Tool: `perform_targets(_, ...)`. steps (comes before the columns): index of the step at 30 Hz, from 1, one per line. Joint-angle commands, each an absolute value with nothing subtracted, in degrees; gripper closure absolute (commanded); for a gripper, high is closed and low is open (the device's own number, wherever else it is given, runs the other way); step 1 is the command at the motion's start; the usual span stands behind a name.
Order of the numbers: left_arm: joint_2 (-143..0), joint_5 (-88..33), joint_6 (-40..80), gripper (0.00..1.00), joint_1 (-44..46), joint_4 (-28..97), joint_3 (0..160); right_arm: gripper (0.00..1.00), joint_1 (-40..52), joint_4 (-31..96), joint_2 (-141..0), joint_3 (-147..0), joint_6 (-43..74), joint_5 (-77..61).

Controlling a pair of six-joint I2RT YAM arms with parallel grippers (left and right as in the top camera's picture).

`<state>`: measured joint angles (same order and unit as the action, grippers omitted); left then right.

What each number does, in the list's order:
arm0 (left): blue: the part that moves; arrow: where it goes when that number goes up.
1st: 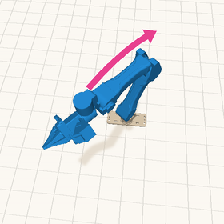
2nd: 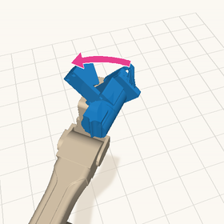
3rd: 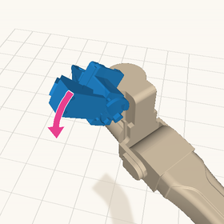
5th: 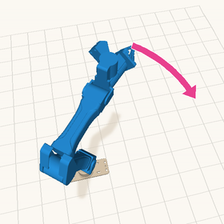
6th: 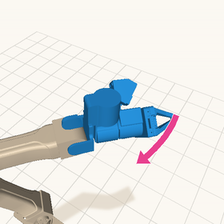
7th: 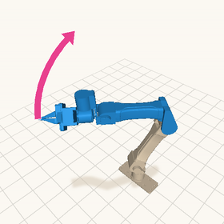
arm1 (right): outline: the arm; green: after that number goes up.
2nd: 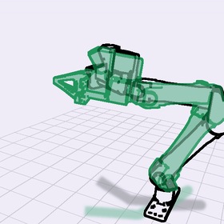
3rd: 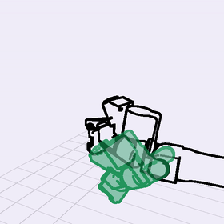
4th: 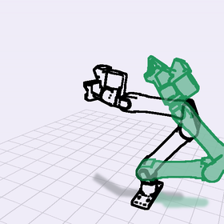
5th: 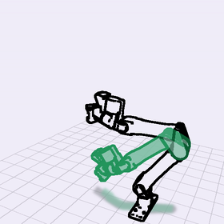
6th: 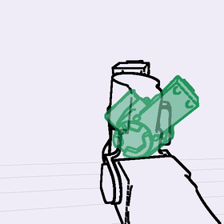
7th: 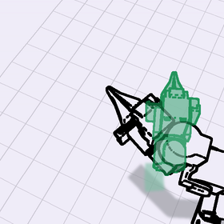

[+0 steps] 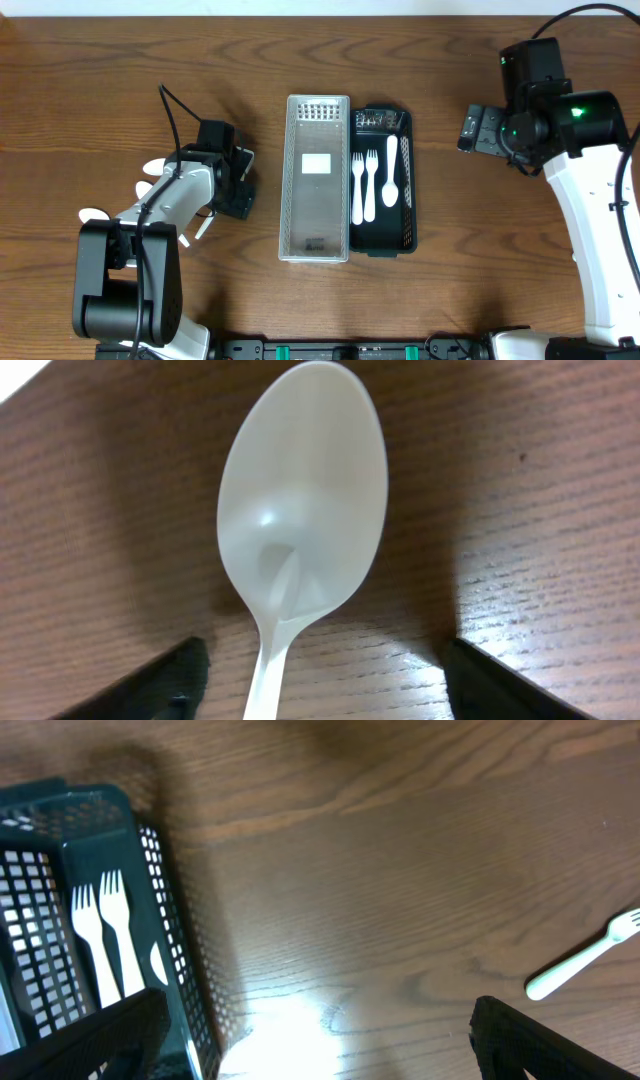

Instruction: Pack container

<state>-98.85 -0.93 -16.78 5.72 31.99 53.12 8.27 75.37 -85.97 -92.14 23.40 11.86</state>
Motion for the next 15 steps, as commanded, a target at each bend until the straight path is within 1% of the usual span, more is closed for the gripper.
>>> perform_targets(1,-99.5,0.4,-17.6,0.42,5.4,32.0,52.0,0.01,6.3,75.2,-85.9,-92.1,22.7,11.0)
perform_targets(3,-99.5,0.4,-17.5,0.5,5.4,32.1,52.0,0.01,5.4,75.2,-85.9,-92.1,23.0,10.4)
perform_targets(5,-99.5,0.4,-17.5,0.56,5.4,32.3,52.0,0.01,4.1,75.2,-85.9,-92.1,24.5,10.4)
perform_targets(8,-99.5,0.4,-17.5,0.58,5.4,32.4,52.0,0.01,1.8,75.2,-85.9,-92.1,26.1,9.5)
perform_targets(10,-99.5,0.4,-17.5,0.63,5.4,32.4,52.0,0.01,0.0,75.2,-85.9,-92.1,26.1,7.4)
perform_targets(14,-99.4,0.4,-17.5,0.87,5.4,32.4,52.1,0.01,-2.9,75.2,-85.9,-92.1,26.1,4.8)
perform_targets(15,-99.4,0.4,-17.2,0.9,5.4,32.6,52.3,0.01,-3.4,75.3,-85.9,-92.1,26.1,4.5)
